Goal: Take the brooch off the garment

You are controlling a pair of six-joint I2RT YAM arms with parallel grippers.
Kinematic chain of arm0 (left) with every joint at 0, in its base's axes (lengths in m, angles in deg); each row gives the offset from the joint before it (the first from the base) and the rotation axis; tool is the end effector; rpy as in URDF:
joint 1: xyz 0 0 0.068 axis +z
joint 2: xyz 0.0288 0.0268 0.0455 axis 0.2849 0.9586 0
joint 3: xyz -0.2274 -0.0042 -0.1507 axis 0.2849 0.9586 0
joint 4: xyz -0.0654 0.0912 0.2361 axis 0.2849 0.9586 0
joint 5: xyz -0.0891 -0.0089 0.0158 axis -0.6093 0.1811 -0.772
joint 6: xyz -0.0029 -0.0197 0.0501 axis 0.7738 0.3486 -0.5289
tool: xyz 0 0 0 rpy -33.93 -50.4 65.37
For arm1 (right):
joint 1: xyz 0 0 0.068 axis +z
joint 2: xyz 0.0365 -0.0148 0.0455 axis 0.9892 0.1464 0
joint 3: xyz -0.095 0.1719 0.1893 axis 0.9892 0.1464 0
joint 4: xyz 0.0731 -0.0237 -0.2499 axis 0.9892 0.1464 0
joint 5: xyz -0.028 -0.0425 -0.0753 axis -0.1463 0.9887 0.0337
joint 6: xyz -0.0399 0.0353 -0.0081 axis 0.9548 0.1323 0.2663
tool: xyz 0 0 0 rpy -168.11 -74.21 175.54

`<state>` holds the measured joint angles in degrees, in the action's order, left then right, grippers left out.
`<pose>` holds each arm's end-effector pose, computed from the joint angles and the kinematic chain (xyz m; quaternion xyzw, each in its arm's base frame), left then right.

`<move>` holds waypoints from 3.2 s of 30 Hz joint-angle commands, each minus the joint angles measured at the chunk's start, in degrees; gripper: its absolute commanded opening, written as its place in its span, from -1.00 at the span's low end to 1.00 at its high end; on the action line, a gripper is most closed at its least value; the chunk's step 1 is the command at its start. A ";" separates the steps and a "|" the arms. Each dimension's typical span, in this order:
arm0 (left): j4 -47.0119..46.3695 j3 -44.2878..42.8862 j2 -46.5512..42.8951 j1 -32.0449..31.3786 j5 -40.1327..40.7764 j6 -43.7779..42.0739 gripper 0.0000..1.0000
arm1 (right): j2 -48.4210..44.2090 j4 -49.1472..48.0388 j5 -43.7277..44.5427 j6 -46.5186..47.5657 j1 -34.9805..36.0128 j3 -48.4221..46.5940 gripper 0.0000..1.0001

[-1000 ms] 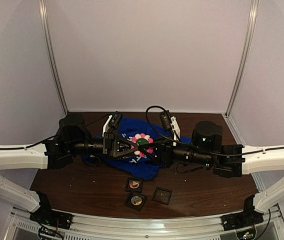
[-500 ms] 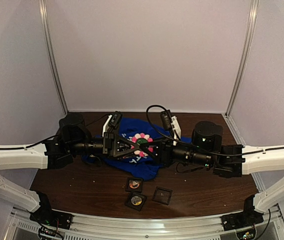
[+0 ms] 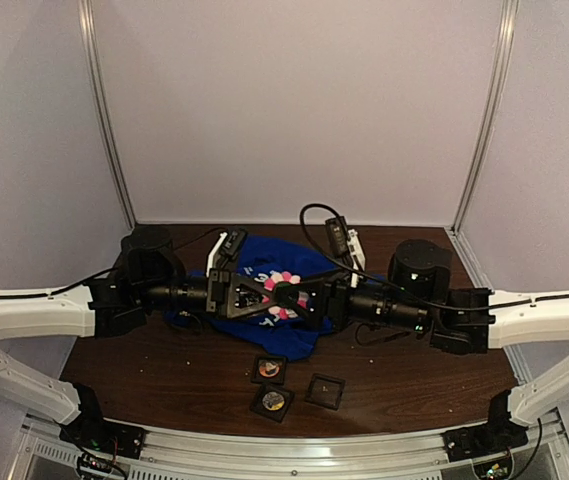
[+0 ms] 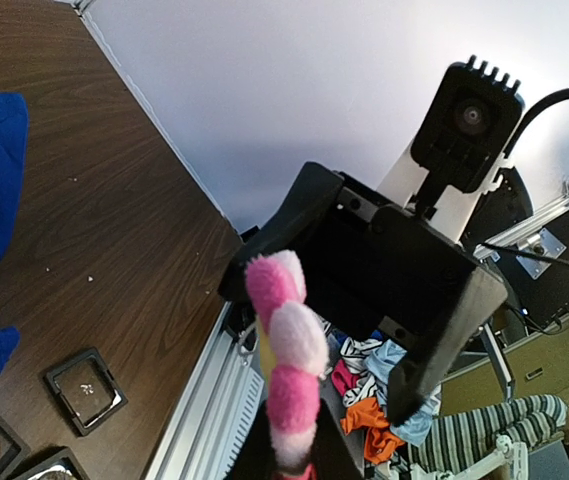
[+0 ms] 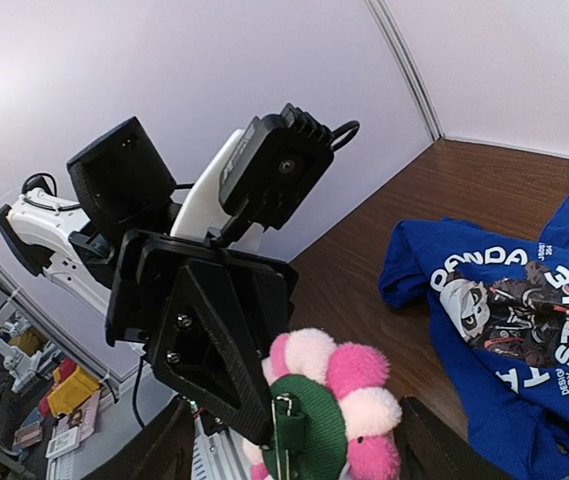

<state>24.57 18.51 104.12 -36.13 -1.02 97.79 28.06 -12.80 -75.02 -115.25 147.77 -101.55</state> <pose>0.1512 -0.2318 0.2959 0.2244 0.7053 -0.6316 0.2309 0.1228 0.2792 0.3180 -0.2292 0.7047 0.5041 0.4436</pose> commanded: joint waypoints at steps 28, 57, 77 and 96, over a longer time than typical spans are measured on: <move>10.46 -2.91 -1.40 -0.22 -5.02 -10.95 -1.00 | 2.32 5.10 -20.63 -8.65 -7.92 2.00 0.37; 10.42 -3.08 -0.86 -0.22 -4.98 -10.79 -1.00 | 5.36 0.62 -27.57 -8.43 -7.91 1.04 -0.26; 10.13 -3.06 -0.62 -0.22 -5.60 -10.78 -1.00 | 6.70 -2.53 -29.65 -10.27 -7.92 1.47 -0.92; 8.14 2.64 -10.75 -0.20 12.19 -11.77 0.45 | 2.77 -14.84 -14.86 -16.49 -6.57 7.69 -1.00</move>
<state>36.72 19.07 96.08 -36.07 4.82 86.54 33.14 -21.36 -96.50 -129.57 140.43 -96.24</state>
